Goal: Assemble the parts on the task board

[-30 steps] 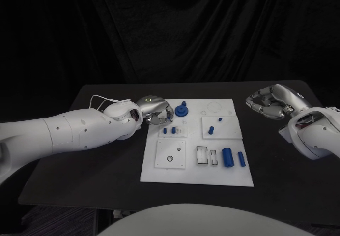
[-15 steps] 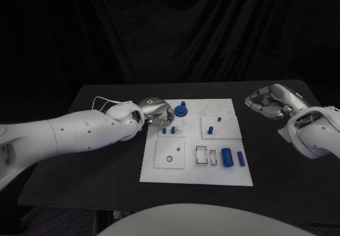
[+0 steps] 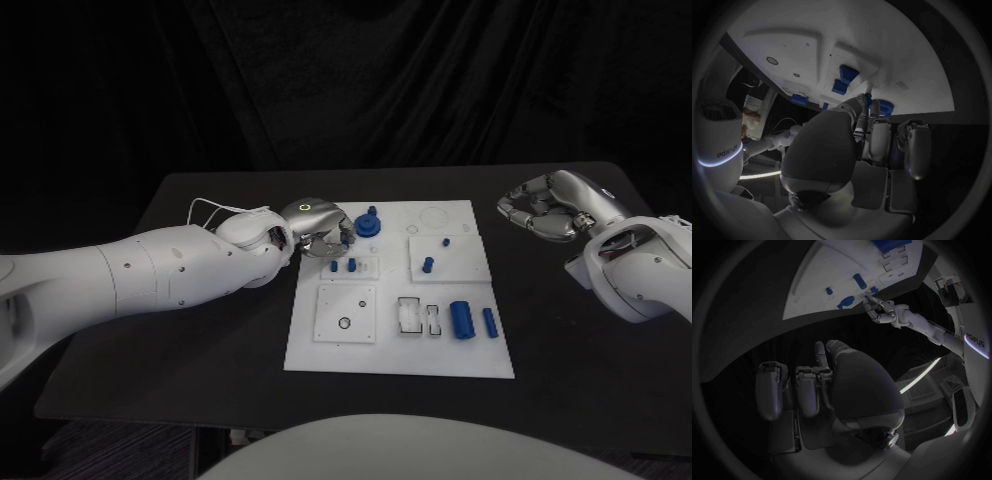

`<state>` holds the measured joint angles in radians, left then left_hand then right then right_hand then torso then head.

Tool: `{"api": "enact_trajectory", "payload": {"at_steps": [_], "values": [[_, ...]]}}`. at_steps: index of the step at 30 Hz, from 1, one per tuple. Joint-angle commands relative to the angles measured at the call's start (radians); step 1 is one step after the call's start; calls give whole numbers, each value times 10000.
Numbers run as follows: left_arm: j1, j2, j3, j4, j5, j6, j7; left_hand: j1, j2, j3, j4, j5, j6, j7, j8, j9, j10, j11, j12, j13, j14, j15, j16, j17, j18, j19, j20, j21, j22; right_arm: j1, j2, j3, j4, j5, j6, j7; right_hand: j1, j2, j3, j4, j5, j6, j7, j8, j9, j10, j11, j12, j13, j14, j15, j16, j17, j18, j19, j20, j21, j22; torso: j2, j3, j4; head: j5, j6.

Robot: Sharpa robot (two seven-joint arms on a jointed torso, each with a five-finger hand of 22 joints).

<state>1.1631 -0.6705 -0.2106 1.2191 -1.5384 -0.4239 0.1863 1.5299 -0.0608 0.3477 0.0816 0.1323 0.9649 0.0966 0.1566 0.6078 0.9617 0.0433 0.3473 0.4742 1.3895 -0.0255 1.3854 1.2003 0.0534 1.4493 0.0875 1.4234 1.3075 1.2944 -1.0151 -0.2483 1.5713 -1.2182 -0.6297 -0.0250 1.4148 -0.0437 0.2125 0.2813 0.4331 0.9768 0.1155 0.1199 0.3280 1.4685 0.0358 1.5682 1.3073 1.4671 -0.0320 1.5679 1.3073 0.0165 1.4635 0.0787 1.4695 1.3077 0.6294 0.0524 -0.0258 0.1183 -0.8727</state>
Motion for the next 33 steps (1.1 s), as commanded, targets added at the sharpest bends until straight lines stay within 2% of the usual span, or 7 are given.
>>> {"api": "enact_trajectory", "payload": {"at_steps": [1,12,24,33], "values": [[-31,56,-4,22,-23,-120,120,53,95,-11,-24,-11,79,-8,-45,-9,107,-3,58,22,-48,-21,-62,-31,-97,-48,9,-56,2057,-21,1,7,23,-19,15,-49,63,2,58,-24,68,58,11,-33,-11,1023,41,26,2635,1037,68,29,2635,124,438,61,-59,2250,-4,4,-7,24,1],[-45,198,-4,-82,-23,41,66,44,89,-38,-29,-70,64,-7,-66,-18,100,-1,54,28,-73,-27,-89,-76,-90,-69,2,-82,2048,-21,8,7,25,-19,20,-52,76,-5,62,-34,68,59,9,-33,-10,1023,40,26,2635,1037,68,29,2635,123,438,61,-58,2250,4,4,8,0,1],[-79,263,-4,-196,-23,403,-102,44,75,-70,-48,-145,26,-17,-107,-37,71,-2,34,30,-119,-33,-136,-155,-80,-102,-5,-125,2034,-21,1,7,25,-19,35,-60,90,-9,67,-45,67,63,8,-32,-9,1023,39,26,2635,1037,67,29,2635,124,436,61,-62,2249,-3,3,-4,15,1],[-95,203,-4,-171,-23,149,-84,99,88,-57,-98,-122,9,-26,-134,-50,62,-11,25,35,-117,-42,-134,-144,-85,-88,-13,-109,2041,-22,6,7,16,-19,34,-49,100,-13,71,-52,67,64,8,-32,-8,1023,38,26,2635,1037,67,29,2635,125,436,61,-63,2249,2,-1,-3,-2,1]]}}
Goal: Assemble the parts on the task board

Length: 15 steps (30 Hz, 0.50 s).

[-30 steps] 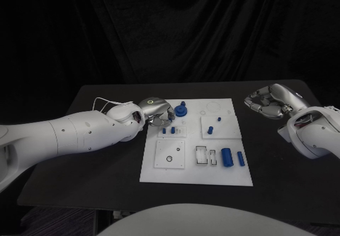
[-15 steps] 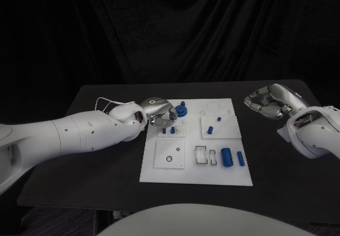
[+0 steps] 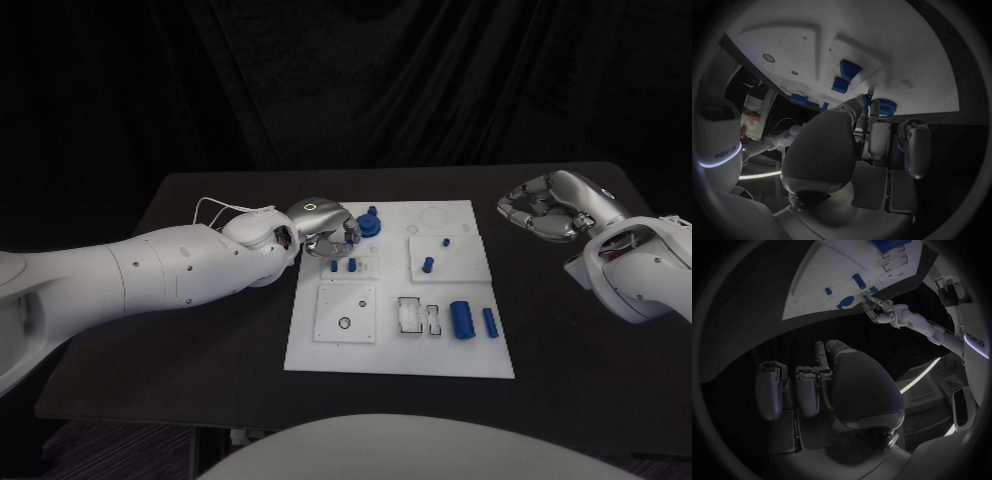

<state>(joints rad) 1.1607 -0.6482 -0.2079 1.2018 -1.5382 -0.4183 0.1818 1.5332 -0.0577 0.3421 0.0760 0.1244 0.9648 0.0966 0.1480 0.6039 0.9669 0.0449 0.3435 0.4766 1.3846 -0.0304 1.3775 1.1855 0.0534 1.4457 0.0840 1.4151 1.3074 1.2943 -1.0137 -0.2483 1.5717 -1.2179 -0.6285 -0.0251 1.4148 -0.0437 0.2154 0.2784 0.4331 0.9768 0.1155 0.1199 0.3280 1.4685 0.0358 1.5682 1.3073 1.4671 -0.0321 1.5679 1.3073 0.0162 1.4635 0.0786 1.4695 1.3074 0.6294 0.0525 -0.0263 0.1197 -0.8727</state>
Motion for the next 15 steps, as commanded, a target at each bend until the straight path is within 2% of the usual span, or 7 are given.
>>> {"api": "enact_trajectory", "payload": {"at_steps": [1,8,15], "values": [[-72,-30,-31,11,-25,6,-9,85,62,6,-58,-29,0,-25,-59,-16,12,-27,64,14,-62,4,-49,15,-87,-45,20,-18,2046,-21,-11,7,12,-23,21,-48,100,-13,42,-23,67,65,8,-32,-8,1023,38,26,2635,1037,67,29,2635,128,436,61,-63,2252,0,0,3,-17,1],[-77,-107,-31,92,-25,-556,195,130,61,11,-107,19,-35,-26,-98,-36,26,-34,78,34,-46,-4,-36,34,-91,-35,11,-7,2051,-26,-28,7,11,-23,21,-46,112,-16,46,-31,67,65,8,-33,-8,1023,38,26,2635,1037,67,29,2635,129,432,60,-69,2250,-11,1,16,-32,1],[-79,-191,-31,151,-25,-726,259,132,45,1,-125,34,-86,-24,-146,-60,3,-29,72,44,-71,-5,-63,-17,-80,-69,6,-50,2036,-34,-29,7,7,-23,29,-47,112,-16,46,-31,67,65,8,-33,-8,1023,38,26,2635,1037,67,29,2635,129,432,60,-69,2250,-13,-2,11,-17,1]]}}
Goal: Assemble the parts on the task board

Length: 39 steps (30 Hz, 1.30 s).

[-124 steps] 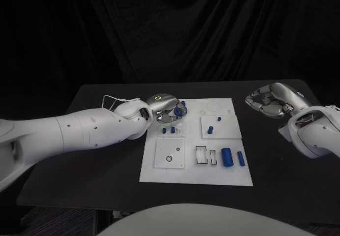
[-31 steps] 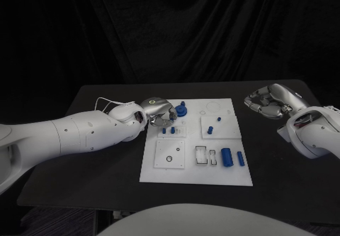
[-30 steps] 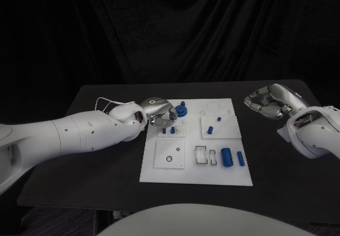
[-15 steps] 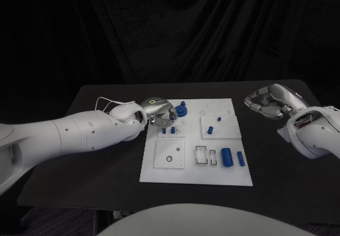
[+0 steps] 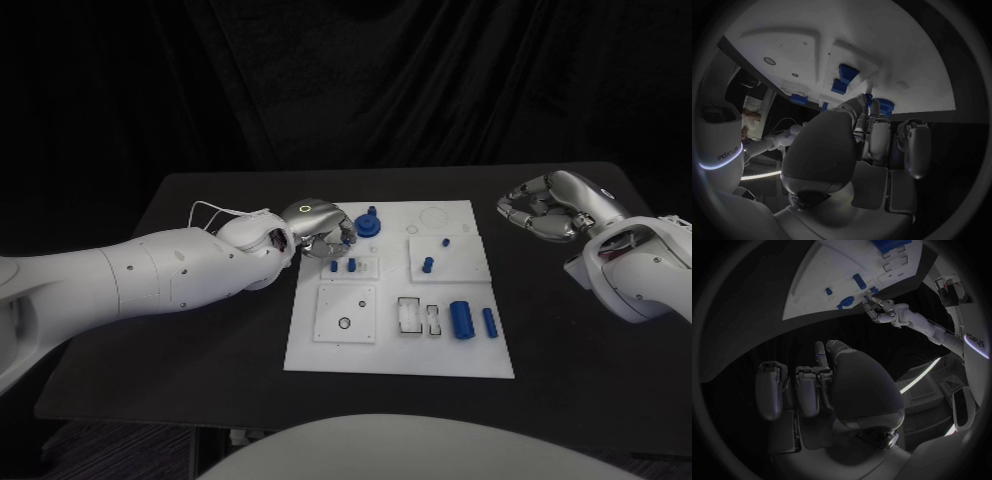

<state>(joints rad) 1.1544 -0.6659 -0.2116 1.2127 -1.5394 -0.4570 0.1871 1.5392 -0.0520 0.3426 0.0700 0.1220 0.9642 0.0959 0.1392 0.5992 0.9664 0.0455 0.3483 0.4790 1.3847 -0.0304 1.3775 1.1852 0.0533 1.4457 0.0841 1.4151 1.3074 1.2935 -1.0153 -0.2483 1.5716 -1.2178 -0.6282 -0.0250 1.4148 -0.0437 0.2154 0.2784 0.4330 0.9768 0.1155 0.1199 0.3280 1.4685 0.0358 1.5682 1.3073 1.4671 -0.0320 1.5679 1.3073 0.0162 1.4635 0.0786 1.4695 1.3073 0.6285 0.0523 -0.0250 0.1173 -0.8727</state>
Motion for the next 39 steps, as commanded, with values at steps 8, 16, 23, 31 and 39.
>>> {"api": "enact_trajectory", "payload": {"at_steps": [8,16,23,31,39], "values": [[-18,-43,6,42,-13,-159,156,58,-17,-15,-67,30,-124,-14,-105,-39,-28,-29,11,28,-115,-1,-105,-86,-66,-112,3,-103,2018,-38,1,7,-2,-24,41,-52,125,-18,52,-40,67,66,7,-34,-7,1023,38,26,2635,1037,66,29,2635,129,433,60,-67,2252,-1,-4,-1,25,1],[-27,25,6,-22,-13,42,124,56,-14,-16,-67,23,-134,-15,-117,-45,-37,-29,8,31,-125,0,-114,-101,-62,-124,3,-118,2013,-42,3,7,-2,-24,49,-55,125,-18,52,-40,67,66,7,-34,-7,1023,38,26,2635,1037,66,29,2635,129,433,60,-67,2252,9,1,3,20,1],[-62,79,6,-84,-13,168,98,53,-8,-17,-67,10,-146,-17,-131,-54,-45,-30,6,35,-135,1,-122,-113,-59,-137,3,-134,2007,-44,-3,7,1,-24,50,-58,125,-18,52,-40,67,66,7,-34,-7,1023,38,26,2635,1037,66,29,2635,129,433,60,-67,2252,8,5,9,-16,1],[-96,127,6,-114,-13,300,83,46,-3,-20,-64,-5,-158,-16,-147,-62,-54,-28,4,39,-137,3,-121,-109,-59,-138,4,-135,2007,-44,7,7,2,-24,50,-56,125,-18,52,-40,67,66,7,-34,-7,1023,38,26,2635,1037,66,29,2635,129,433,60,-67,2252,11,1,-13,8,1],[-132,127,6,-109,-13,410,74,34,-9,-32,-65,-27,-185,-23,-177,-79,-70,-29,-1,46,-159,4,-140,-139,-55,-155,4,-156,2001,-45,5,7,3,-24,51,-56,125,-18,52,-40,67,66,7,-34,-7,1023,38,26,2635,1037,66,29,2635,129,433,60,-67,2252,0,6,-2,0,1]]}}
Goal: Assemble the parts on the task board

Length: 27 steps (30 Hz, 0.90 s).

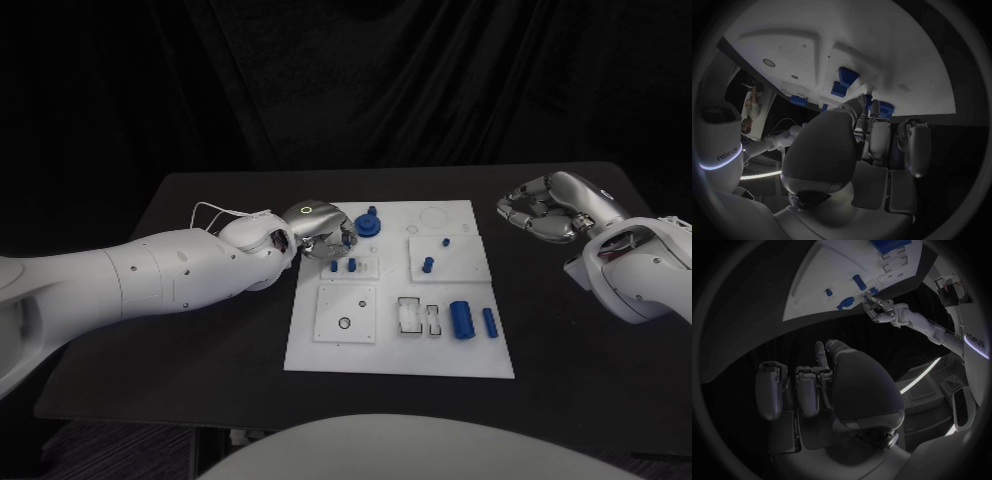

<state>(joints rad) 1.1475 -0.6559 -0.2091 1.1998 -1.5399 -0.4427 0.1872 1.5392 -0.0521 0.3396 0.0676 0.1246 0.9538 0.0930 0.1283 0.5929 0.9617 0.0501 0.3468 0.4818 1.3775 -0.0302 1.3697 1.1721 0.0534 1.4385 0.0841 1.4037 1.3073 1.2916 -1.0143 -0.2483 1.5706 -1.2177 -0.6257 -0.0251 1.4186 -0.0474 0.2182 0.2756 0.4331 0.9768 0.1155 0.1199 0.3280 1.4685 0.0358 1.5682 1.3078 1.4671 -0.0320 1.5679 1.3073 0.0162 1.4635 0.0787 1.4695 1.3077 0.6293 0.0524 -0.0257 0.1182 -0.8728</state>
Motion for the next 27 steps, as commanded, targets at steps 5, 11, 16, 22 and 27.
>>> {"api": "enact_trajectory", "payload": {"at_steps": [5,11,16,22,27], "values": [[-92,46,-19,14,-8,244,79,10,-12,-16,-45,-113,-323,-45,-274,-121,-134,-91,-35,35,-108,-3,-71,-23,-51,-102,2,-69,1995,-26,1,7,12,-25,30,-53,87,20,24,-12,67,66,8,-34,-7,1023,38,26,2630,1037,66,29,2635,129,433,60,-67,2247,-9,6,-3,-1,2],[-146,57,-19,-2,-8,238,-84,-117,-154,-52,19,-419,-1425,-579,-686,-541,-568,16,-230,36,-249,69,-171,-204,-10,-248,38,-261,1935,-27,-10,7,18,-25,38,-51,127,14,42,-35,64,76,12,-34,-3,1023,41,26,2630,1037,66,29,2635,128,435,59,-66,2248,-8,1,5,-8,2],[-187,37,-19,-33,-8,158,-263,-278,-269,-179,136,-619,-2049,-822,-673,-812,-1197,149,-408,76,-461,170,-311,-450,49,-454,120,-534,1850,-27,-22,7,22,-25,41,-49,127,14,42,-35,64,76,12,-34,-3,1023,41,26,2630,1037,66,29,2635,128,435,59,-66,2248,-2,0,4,-17,2],[-214,-34,-19,-50,-8,-327,-299,-302,-277,-331,183,-623,-2518,-1049,-671,-1100,-1862,244,-318,226,-600,257,-352,-569,87,-581,209,-718,1803,-28,-25,7,16,-25,55,-47,127,14,42,-35,64,76,12,-34,-3,1023,41,26,2630,1037,66,29,2635,128,435,59,-66,2248,5,-5,1,21,2],[-223,-142,-19,-40,-8,-846,-219,-269,-263,-449,174,-616,-2714,-1213,-643,-1303,-2470,269,-172,356,-731,289,-396,-695,126,-707,244,-891,1755,-30,-25,7,14,-25,70,-45,127,14,42,-35,64,76,12,-34,-3,1023,41,26,2630,1037,66,29,2635,128,435,59,-66,2248,2,-8,5,29,2]]}}
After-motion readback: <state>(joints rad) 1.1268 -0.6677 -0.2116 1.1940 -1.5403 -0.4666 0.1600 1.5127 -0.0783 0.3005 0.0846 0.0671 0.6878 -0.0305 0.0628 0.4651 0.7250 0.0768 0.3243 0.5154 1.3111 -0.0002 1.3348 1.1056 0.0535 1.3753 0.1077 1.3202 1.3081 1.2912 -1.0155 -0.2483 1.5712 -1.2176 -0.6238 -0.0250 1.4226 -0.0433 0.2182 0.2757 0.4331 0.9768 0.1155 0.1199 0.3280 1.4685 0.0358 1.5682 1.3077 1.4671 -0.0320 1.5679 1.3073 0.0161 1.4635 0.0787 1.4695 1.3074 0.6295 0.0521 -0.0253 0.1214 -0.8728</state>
